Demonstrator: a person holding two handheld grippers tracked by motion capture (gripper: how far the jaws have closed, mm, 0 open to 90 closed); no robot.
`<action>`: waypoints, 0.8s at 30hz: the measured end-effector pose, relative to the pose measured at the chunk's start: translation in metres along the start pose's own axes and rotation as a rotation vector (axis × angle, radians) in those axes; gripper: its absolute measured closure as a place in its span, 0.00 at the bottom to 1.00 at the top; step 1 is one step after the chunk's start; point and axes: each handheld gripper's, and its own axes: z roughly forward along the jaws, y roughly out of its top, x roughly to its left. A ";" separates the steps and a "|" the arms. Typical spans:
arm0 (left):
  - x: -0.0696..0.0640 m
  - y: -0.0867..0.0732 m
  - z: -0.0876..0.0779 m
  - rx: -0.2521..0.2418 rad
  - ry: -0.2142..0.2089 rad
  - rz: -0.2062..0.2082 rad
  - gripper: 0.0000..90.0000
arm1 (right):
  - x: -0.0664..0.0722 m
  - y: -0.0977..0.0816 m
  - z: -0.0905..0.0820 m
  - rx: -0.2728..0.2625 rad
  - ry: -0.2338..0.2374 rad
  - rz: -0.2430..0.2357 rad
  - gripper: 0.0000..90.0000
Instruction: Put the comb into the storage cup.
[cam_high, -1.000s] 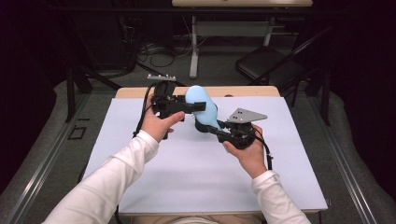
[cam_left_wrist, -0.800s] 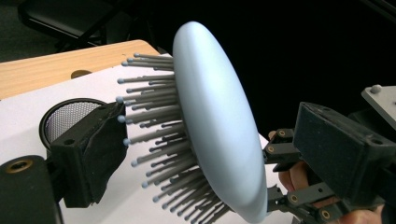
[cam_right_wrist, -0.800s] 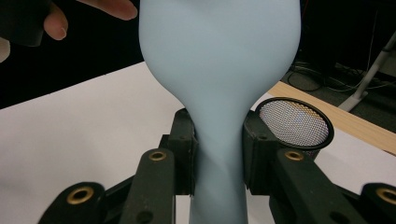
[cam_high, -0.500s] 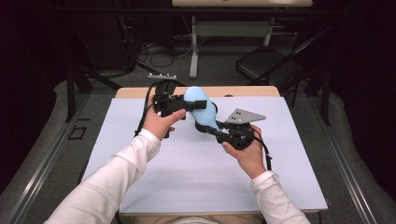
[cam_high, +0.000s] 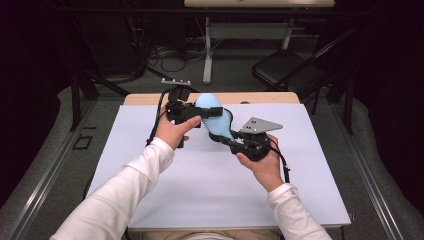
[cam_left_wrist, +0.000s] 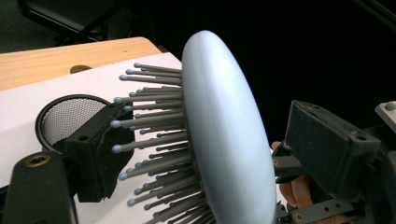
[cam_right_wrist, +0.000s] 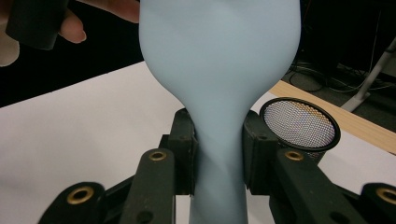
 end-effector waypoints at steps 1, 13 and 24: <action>0.000 0.000 0.000 0.002 -0.002 0.001 0.18 | 0.000 0.000 0.000 -0.001 -0.001 -0.001 0.77; 0.002 -0.002 -0.001 0.005 -0.014 -0.028 0.29 | 0.001 0.000 0.000 0.002 0.000 -0.001 0.77; 0.003 -0.003 -0.001 0.017 -0.022 -0.037 0.31 | 0.001 -0.001 0.001 0.003 -0.001 -0.006 0.77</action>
